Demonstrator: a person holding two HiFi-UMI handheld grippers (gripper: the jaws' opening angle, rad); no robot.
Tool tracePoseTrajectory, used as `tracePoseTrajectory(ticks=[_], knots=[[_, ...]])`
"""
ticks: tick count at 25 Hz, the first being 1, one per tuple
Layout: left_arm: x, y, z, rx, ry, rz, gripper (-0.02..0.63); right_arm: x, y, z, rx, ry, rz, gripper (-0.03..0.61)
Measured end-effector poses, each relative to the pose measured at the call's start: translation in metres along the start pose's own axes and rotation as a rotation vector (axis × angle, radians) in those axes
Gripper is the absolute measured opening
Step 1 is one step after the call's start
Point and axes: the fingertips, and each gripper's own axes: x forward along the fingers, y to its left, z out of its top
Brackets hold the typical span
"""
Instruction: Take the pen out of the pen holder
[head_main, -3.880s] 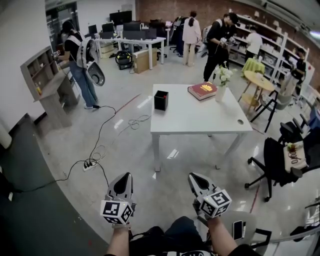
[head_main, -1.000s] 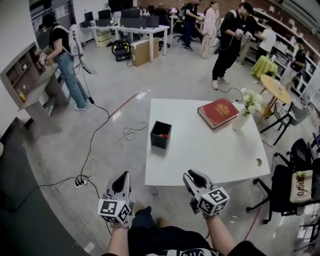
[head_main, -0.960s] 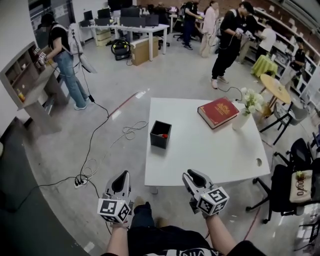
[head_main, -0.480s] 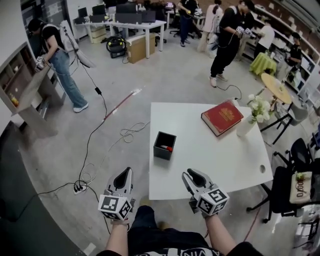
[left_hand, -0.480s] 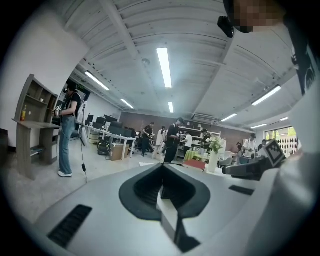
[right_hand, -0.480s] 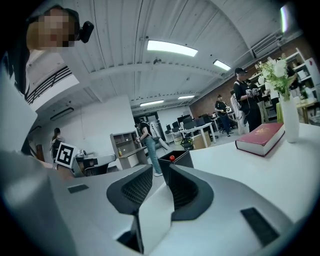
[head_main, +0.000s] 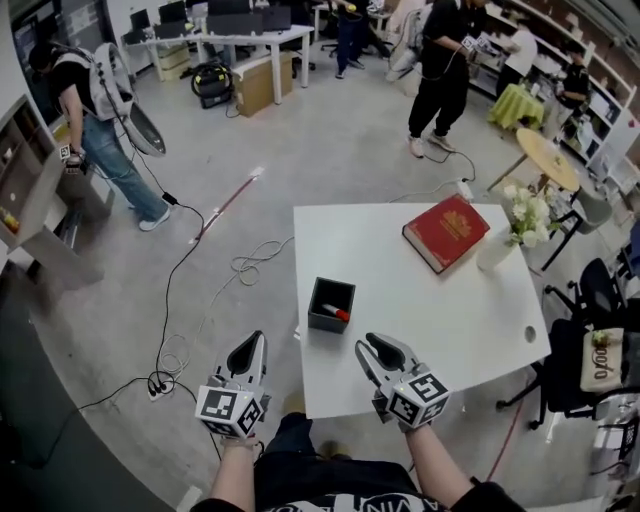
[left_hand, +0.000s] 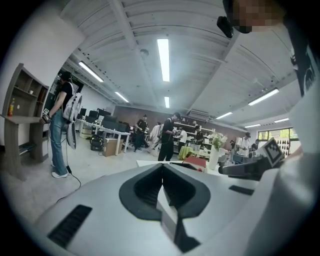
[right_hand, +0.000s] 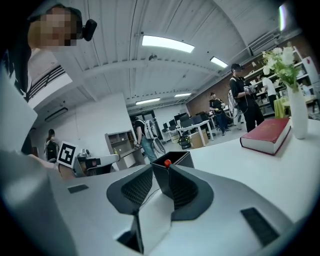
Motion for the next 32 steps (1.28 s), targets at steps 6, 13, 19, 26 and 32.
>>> tracePoseTrajectory(ticks=[6,13,19,26,32], knots=[[0.025,0.012,-0.001,-0.011,0.029,-0.043,0.003,0.025,-0.002,0.007,-0.010,0.011,-0.014,0.114],[0.049,0.025,-0.004,-0.026,0.055,-0.085,0.003,0.050,-0.006,0.013,-0.038,0.028,-0.034,0.114],[0.064,0.029,-0.006,-0.032,0.068,-0.122,0.003,0.062,-0.011,0.009,-0.084,0.052,-0.072,0.111],[0.073,0.033,-0.010,-0.035,0.081,-0.130,0.003,0.064,-0.015,0.012,-0.154,0.050,-0.094,0.069],[0.072,0.044,-0.008,-0.033,0.082,-0.115,0.003,0.079,-0.014,0.024,-0.193,0.049,-0.082,0.071]])
